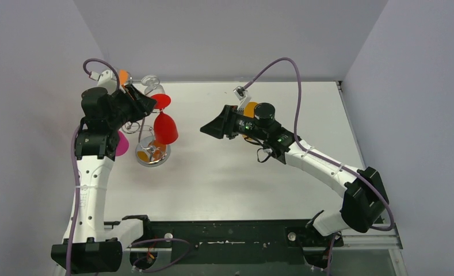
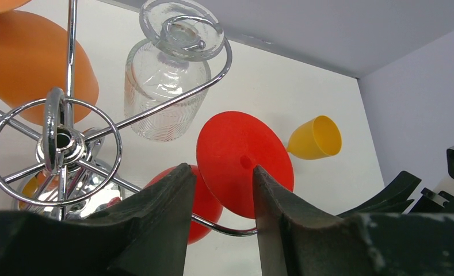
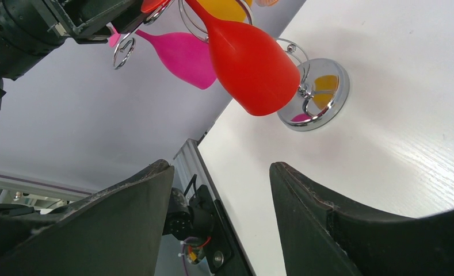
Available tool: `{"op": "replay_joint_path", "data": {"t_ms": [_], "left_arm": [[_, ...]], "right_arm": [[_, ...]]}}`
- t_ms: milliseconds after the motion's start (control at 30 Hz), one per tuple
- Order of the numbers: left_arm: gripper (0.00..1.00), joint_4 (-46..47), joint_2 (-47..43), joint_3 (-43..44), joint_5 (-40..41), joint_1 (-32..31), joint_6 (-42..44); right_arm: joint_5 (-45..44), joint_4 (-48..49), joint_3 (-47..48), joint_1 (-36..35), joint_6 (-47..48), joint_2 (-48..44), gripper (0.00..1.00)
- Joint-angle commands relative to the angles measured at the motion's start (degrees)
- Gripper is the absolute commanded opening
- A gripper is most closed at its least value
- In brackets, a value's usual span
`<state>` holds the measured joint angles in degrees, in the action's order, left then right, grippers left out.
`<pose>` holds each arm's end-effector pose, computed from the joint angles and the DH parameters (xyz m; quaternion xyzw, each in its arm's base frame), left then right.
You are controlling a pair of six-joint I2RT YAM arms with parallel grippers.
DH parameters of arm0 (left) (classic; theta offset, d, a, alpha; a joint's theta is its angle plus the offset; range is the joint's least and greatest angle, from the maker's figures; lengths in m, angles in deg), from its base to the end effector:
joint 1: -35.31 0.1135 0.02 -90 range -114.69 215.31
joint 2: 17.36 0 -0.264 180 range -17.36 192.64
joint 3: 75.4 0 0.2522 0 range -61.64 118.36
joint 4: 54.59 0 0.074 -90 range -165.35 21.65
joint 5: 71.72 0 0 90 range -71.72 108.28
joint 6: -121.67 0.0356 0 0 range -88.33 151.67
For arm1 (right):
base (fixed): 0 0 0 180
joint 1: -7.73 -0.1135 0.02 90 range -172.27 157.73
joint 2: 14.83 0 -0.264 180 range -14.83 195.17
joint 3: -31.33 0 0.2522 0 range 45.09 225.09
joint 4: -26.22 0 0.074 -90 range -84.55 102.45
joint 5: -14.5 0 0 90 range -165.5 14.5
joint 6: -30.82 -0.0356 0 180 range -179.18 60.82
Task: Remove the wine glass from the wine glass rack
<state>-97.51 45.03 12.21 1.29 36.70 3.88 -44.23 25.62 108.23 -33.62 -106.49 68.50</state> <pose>0.2289 -0.0049 0.4220 -0.1168 0.7948 -0.2494 0.5408 0.2457 0.2409 0.3347 -0.1408 0.7297 0.5902 0.3152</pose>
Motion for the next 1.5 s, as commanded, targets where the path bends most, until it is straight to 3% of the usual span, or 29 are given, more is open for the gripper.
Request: {"op": "replay_joint_path", "data": {"t_ms": [0, 1033, 1467], "left_arm": [[0.37, 2.4, -1.5, -1.4, -1.4, 0.6, -1.5], [0.0, 6.9, -2.8, -3.2, -5.1, 1.7, -6.8], [0.0, 5.4, -3.2, -2.6, -4.2, 2.2, -10.4]], "right_arm": [[-1.4, 3.2, -0.5, -0.3, -0.2, -3.0, 0.63], [-1.7, 3.0, -1.7, -0.4, -1.1, -3.5, 0.64], [-2.1, 2.0, -1.7, -0.3, -1.8, -4.0, 0.65]]}}
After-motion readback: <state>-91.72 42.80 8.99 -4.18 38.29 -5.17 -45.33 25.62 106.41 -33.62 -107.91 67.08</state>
